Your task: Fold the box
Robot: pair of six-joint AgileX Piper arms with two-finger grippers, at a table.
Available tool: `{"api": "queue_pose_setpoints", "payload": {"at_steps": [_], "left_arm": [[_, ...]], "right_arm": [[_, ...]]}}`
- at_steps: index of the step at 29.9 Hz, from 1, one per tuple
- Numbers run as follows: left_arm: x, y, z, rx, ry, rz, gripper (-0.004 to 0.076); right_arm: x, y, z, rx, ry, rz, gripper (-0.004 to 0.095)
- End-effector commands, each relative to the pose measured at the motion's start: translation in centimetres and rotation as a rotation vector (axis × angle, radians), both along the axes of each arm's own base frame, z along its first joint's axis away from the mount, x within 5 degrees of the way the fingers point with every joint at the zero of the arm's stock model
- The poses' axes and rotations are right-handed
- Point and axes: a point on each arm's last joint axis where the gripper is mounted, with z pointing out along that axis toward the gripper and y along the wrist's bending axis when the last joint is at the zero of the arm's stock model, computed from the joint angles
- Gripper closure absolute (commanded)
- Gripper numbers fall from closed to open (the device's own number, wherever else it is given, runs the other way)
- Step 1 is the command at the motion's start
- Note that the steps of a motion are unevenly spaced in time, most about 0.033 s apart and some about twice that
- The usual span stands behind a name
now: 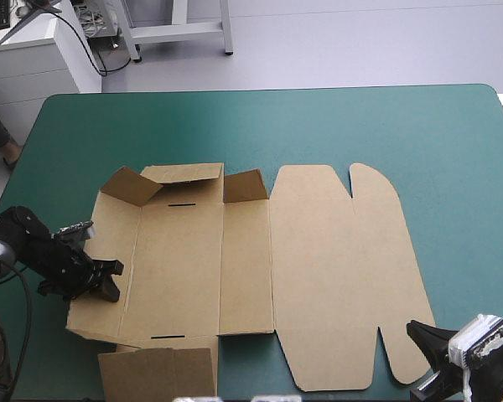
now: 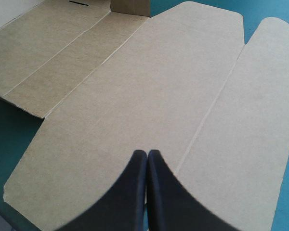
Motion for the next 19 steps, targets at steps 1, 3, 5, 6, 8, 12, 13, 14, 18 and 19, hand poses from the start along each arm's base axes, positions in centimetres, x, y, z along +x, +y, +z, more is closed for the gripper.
{"api": "queue_pose_setpoints", "payload": {"at_steps": [1,3,5,6,8,12,13,14,18,19], "left_arm": [[0.0,-0.4,1.1,-0.032,-0.032,0.01,0.0598],[0.1,-0.4,1.2,-0.027,-0.048,0.017,0.0673],[0.2,-0.4,1.2,-0.033,-0.052,0.024,0.0731],[0.2,-0.5,1.2,-0.04,-0.054,0.027,0.0732],[0.3,-0.7,1.3,-0.062,-0.07,0.027,0.0732],[1.0,-0.4,2.0,-0.045,-0.106,0.029,0.0732],[1.3,-0.4,2.5,-0.043,-0.125,0.011,0.0732],[1.6,-0.3,3.0,-0.042,-0.139,0.001,0.0732],[3.1,-0.2,6.0,-0.01,-0.232,-0.062,0.0732],[3.6,-0.3,6.9,0.013,-0.262,-0.087,0.0732]], "right_arm": [[0.2,0.1,1.3,0.036,-0.072,0.0,0.0927],[0.2,0.1,1.3,0.036,-0.072,0.0,0.0927],[0.2,0.1,1.3,0.036,-0.072,0.0,0.0927],[0.2,0.1,1.3,0.036,-0.072,0.0,0.0927],[0.2,0.1,1.3,0.035,-0.073,0.001,0.0927],[0.2,0.1,1.3,0.035,-0.073,0.001,0.0927],[0.2,0.1,1.3,0.035,-0.073,0.001,0.0927],[0.2,0.1,1.3,0.035,-0.073,0.001,0.0927],[0.2,0.1,1.3,0.035,-0.073,0.001,0.0927],[0.2,0.1,1.3,0.035,-0.073,0.001,0.0927]]}}
